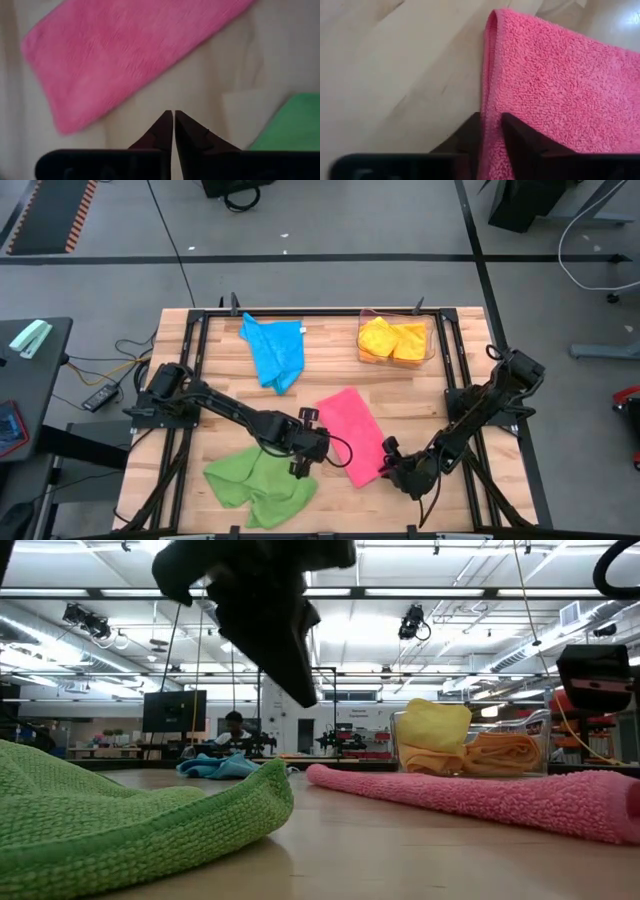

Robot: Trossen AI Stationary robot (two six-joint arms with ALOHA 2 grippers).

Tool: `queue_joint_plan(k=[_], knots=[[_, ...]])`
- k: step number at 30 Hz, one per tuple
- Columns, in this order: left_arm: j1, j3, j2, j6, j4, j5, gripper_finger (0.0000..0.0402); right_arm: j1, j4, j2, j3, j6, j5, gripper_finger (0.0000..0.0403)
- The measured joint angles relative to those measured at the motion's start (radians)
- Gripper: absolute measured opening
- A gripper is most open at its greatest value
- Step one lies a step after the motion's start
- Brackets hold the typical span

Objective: Fold microfiber towels
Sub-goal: Fold the pink microfiber cloth

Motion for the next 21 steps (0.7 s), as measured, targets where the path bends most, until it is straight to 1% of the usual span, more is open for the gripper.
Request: queue_joint_plan(k=[4, 7, 11, 16, 18, 21], knots=[[-0.008, 0.000, 0.000, 0.011, 0.056, 0.051, 0.0018, -0.001, 0.006, 0.000, -0.002, -0.006, -0.009, 0.0036], [-0.013, 0.000, 0.000, 0.013, 0.068, 0.062, 0.0014, -0.002, 0.002, 0.000, 0.005, 0.024, -0.035, 0.0011], [-0.019, 0.000, 0.000, 0.012, 0.069, 0.061, 0.0017, -0.006, -0.056, 0.005, 0.061, 0.049, -0.100, 0.0005], [-0.024, 0.000, 0.000, 0.013, 0.077, 0.061, 0.0026, -0.003, -0.185, 0.005, 0.168, 0.063, -0.190, 0.0003], [-0.024, 0.000, 0.000, 0.012, 0.079, 0.061, 0.0027, -0.010, -0.220, 0.005, 0.205, 0.060, -0.255, 0.0002], [-0.025, 0.000, 0.000, 0.006, 0.078, 0.061, 0.0023, -0.028, -0.235, 0.004, 0.248, 0.064, -0.381, 0.0002]])
